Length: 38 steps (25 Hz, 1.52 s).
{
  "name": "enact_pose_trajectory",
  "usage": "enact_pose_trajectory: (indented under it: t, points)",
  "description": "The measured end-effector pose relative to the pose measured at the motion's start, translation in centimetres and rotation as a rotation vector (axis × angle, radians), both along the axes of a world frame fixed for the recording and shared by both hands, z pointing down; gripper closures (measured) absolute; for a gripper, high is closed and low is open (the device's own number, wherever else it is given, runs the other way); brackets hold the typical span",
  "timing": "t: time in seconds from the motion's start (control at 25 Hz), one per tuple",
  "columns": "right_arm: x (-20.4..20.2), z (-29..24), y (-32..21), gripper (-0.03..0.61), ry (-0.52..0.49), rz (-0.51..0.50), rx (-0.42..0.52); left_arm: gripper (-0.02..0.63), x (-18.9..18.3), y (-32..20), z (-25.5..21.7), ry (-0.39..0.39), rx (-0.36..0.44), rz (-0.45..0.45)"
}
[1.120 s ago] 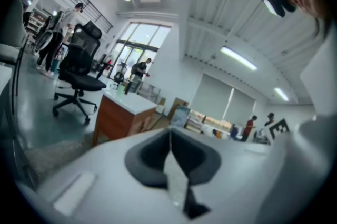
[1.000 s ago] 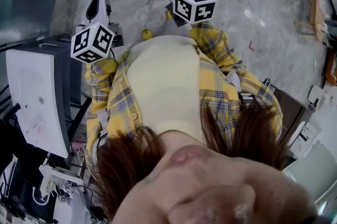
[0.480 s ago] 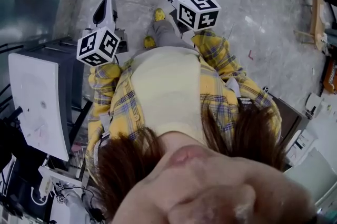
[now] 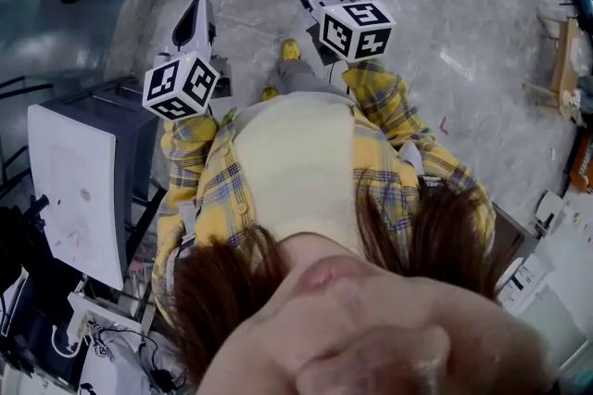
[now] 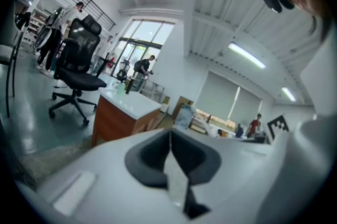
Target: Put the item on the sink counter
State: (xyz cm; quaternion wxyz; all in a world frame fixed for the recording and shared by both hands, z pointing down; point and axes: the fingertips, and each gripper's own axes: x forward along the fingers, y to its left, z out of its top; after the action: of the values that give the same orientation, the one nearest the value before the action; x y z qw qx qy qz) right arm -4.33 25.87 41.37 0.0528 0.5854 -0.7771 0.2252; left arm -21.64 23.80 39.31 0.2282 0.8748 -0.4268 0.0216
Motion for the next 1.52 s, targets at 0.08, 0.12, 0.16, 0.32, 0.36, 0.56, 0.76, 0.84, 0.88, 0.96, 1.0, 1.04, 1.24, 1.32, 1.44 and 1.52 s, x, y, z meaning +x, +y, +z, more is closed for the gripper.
enact_pose_trajectory:
  t: [0.08, 0.12, 0.16, 0.32, 0.36, 0.56, 0.76, 0.84, 0.88, 0.96, 1.0, 1.04, 1.24, 1.32, 1.44, 1.52]
  points:
    - [0.8, -0.2, -1.3, 0.529, -0.002, -0.004, 0.004, 0.604, 0.9, -1.2, -0.2, 0.001, 0.002, -0.005]
    - [1.3, -0.4, -1.9, 0.529, -0.003, -0.006, 0.006, 0.604, 1.3, -1.8, -0.3, 0.002, 0.004, -0.009]
    - [1.8, -0.5, -2.4, 0.529, -0.005, -0.009, 0.007, 0.604, 1.8, -2.3, -0.6, 0.004, 0.008, -0.015]
    - [4.0, -1.1, -4.7, 0.529, -0.011, -0.02, 0.018, 0.604, 3.8, -4.1, -1.5, 0.003, 0.029, -0.029]
    - [4.6, -1.3, -5.3, 0.529, -0.012, -0.024, 0.022, 0.604, 4.3, -4.6, -1.6, 0.0, 0.031, -0.032]
    - [6.7, -1.8, -8.0, 0.529, -0.021, -0.058, 0.041, 0.604, 6.5, -6.5, -2.0, -0.008, 0.038, -0.057]
    - [8.3, -2.0, -9.7, 0.529, -0.024, -0.093, 0.058, 0.604, 8.8, -7.9, -2.5, -0.004, 0.051, -0.068]
    - [8.8, -2.0, -10.2, 0.529, -0.025, -0.099, 0.063, 0.604, 9.8, -8.1, -2.7, 0.002, 0.056, -0.06]
    - [9.0, -1.9, -10.4, 0.529, -0.029, -0.101, 0.064, 0.604, 10.0, -8.2, -2.7, 0.001, 0.058, -0.057]
    - [9.1, -1.8, -10.5, 0.529, -0.035, -0.105, 0.064, 0.604, 10.3, -8.2, -2.6, -0.009, 0.058, -0.054]
    - [9.1, -1.7, -10.6, 0.529, -0.037, -0.107, 0.065, 0.604, 10.3, -8.3, -2.5, -0.014, 0.057, -0.054]
    - [9.1, -1.7, -10.8, 0.529, -0.04, -0.109, 0.067, 0.604, 10.3, -8.4, -2.5, -0.017, 0.055, -0.054]
    - [9.4, -1.5, -11.5, 0.529, -0.048, -0.11, 0.063, 0.604, 10.9, -8.8, -2.4, -0.027, 0.053, -0.051]
    - [9.5, -1.3, -11.8, 0.529, -0.049, -0.107, 0.058, 0.604, 11.0, -9.2, -2.2, -0.03, 0.051, -0.047]
    - [9.6, -0.8, -12.8, 0.529, -0.047, -0.101, 0.049, 0.604, 11.2, -10.5, -1.7, -0.019, 0.045, -0.047]
    - [9.8, -0.4, -13.7, 0.529, -0.046, -0.096, 0.043, 0.604, 11.6, -11.6, -1.5, -0.009, 0.044, -0.044]
